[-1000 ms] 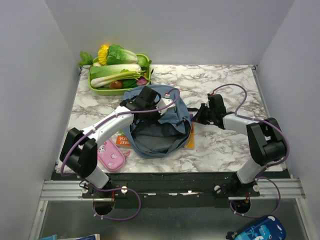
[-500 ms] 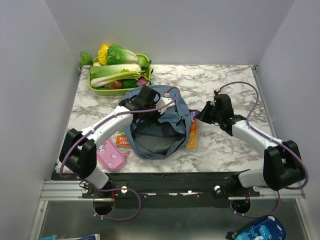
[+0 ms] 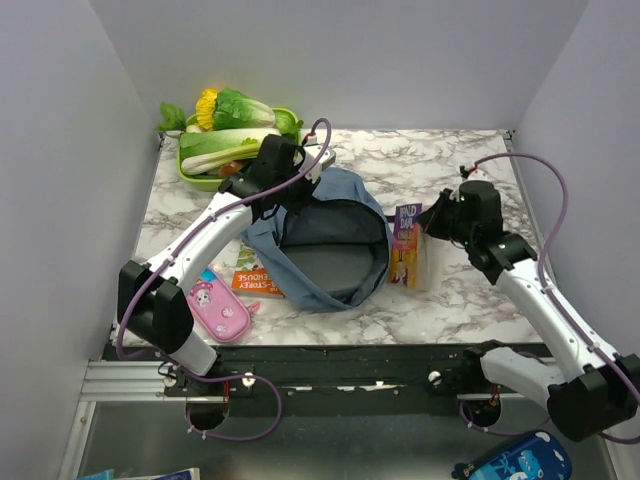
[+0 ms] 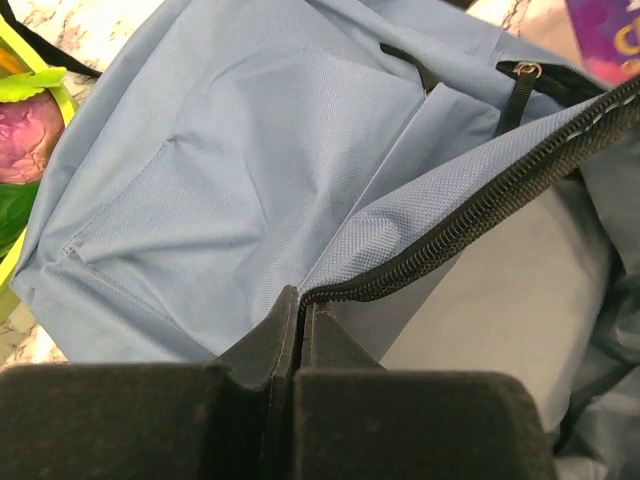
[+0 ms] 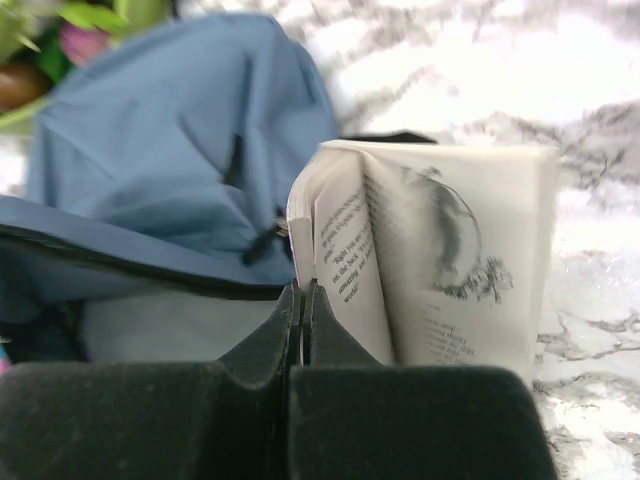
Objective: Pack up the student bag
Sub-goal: Pick up the book from the center of the board, then place the book in the student bag.
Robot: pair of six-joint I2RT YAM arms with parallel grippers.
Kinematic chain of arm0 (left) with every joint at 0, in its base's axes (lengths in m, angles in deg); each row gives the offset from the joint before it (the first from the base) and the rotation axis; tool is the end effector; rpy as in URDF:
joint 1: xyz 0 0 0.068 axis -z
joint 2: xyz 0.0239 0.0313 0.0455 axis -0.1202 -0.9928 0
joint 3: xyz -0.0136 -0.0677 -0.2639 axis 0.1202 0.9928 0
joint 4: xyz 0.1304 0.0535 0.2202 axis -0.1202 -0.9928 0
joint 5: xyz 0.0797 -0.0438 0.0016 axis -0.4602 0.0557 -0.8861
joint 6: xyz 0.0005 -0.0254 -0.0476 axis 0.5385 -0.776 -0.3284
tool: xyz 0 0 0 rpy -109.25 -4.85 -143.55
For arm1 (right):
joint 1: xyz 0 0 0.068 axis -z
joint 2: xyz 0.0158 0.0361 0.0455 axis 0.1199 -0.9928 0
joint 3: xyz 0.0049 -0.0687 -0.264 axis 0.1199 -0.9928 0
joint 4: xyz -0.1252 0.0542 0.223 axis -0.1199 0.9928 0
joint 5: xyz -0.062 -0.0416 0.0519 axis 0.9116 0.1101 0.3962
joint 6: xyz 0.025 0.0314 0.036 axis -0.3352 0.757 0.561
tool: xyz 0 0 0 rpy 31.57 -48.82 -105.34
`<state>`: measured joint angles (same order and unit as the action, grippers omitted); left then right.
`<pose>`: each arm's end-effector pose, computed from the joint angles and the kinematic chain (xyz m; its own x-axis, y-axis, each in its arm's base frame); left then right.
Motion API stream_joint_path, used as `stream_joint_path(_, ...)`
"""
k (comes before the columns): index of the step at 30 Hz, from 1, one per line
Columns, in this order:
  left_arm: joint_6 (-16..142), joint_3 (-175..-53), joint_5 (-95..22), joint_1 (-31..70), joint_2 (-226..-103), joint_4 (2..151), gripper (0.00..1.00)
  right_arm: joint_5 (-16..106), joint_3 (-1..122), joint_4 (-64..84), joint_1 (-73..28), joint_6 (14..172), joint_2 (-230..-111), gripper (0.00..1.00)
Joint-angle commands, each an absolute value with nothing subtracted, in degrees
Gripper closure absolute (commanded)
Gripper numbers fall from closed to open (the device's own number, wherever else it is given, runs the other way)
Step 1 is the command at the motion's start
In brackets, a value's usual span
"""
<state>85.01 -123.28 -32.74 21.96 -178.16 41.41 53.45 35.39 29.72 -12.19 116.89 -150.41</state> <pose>0.3027 -0.1754 0.3320 -0.4591 0.4495 -0.7663 0.7024 0.7117 -0.0034 0.2251 0.0773 0.3001 -0.5824 0.3415 -0.7377 -0.0143 0.9030 0.4293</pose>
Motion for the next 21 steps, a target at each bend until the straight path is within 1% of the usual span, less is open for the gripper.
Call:
stream_joint_path(1, 80.9, -125.6, -31.5, 21.9, -179.1, 47.4, 1.00, 54.4, 46.1, 34.7, -12.3, 115.1, -144.9, 0.99)
stream_joint_path(5, 79.7, -126.3, -30.3, 21.9, -180.6, 48.4, 1.00, 52.7, 51.8, 39.1, -12.3, 115.2, -143.5, 0.99)
stream_joint_path(11, 79.5, -124.9, -29.4, 21.9, -181.6, 51.3, 1.00, 43.3, 54.2, 43.5, -12.3, 120.3, -140.3, 0.99)
stream_joint_path(16, 78.7, -124.1, -28.4, 21.9, -181.5, 53.1, 1.00, 32.6, 48.0, 43.2, -12.3, 127.0, -136.7, 0.99)
stream_joint_path(21, 77.4, -124.6, -27.8, 22.0, -181.2, 53.7, 1.00, 27.7, 36.7, 37.2, -12.4, 133.3, -133.6, 0.99)
